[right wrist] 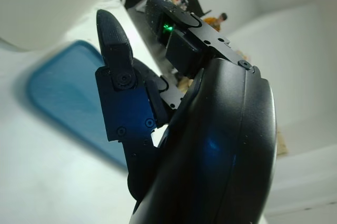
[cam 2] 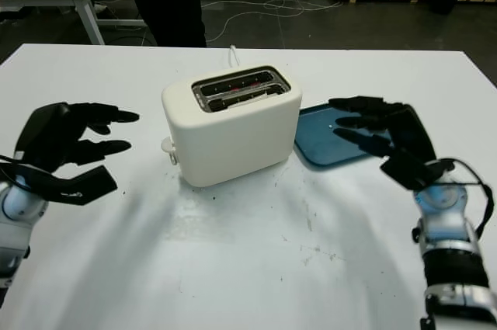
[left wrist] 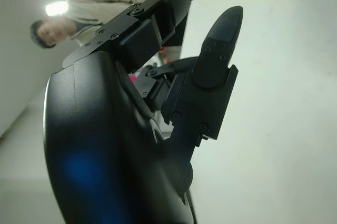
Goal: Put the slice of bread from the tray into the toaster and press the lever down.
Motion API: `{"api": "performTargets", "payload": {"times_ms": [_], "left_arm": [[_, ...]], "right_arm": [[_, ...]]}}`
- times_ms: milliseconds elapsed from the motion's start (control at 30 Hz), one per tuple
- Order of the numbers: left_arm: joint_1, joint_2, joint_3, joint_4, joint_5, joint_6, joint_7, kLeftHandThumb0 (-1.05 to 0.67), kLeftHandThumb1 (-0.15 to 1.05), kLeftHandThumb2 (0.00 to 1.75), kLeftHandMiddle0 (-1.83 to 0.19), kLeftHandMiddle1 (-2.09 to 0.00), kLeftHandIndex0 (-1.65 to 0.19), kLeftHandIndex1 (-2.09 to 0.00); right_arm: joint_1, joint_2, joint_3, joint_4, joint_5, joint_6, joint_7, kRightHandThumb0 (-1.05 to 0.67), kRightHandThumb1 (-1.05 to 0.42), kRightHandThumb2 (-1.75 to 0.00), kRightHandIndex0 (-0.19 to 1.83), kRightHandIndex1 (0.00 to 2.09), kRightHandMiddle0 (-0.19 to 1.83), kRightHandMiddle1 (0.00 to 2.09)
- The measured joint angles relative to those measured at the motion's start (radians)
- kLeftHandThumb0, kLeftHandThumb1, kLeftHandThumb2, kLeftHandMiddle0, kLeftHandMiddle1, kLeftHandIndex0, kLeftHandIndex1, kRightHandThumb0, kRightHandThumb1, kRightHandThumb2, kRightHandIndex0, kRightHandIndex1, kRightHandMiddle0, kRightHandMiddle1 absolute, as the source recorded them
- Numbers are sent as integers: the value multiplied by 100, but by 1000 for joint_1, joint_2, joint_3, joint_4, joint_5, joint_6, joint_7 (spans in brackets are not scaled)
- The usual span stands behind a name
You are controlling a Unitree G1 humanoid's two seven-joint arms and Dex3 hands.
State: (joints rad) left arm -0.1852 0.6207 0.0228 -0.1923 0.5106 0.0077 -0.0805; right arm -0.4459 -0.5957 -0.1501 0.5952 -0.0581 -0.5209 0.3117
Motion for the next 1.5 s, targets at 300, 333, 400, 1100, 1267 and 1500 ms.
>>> {"api": "performTargets", "payload": {"times_ms": [300,333,400,1100,1267,1500], "left_arm": [[-117,70,4,39,66,31,-72,-49,66,0,-107,-58,-117,-4],[-128,72,1,39,71,34,-80,-48,65,0,-108,-57,-117,-4],[-143,72,-4,40,72,42,-94,-46,65,0,-106,-55,-116,-3],[-139,-34,-44,-28,135,166,-108,-44,70,1,-102,-56,-114,0],[-135,-35,-46,-30,136,180,-124,-43,68,0,-101,-57,-114,0],[-135,-28,-48,-25,142,179,-140,-43,66,0,-101,-57,-114,-1]], "right_arm": [[-134,-69,55,1,-45,12,77,-37,-78,0,102,0,86,0],[-145,-74,66,1,-55,19,83,-33,-77,0,101,0,86,0],[-166,-81,85,1,-72,24,105,-29,-76,0,99,0,86,0],[-183,-74,191,-162,-226,219,82,-43,-79,0,93,0,82,0],[-168,-74,194,-188,-241,244,82,-46,-79,0,93,0,81,0],[-166,-74,194,-206,-242,263,82,-45,-80,0,92,0,81,0]]}}
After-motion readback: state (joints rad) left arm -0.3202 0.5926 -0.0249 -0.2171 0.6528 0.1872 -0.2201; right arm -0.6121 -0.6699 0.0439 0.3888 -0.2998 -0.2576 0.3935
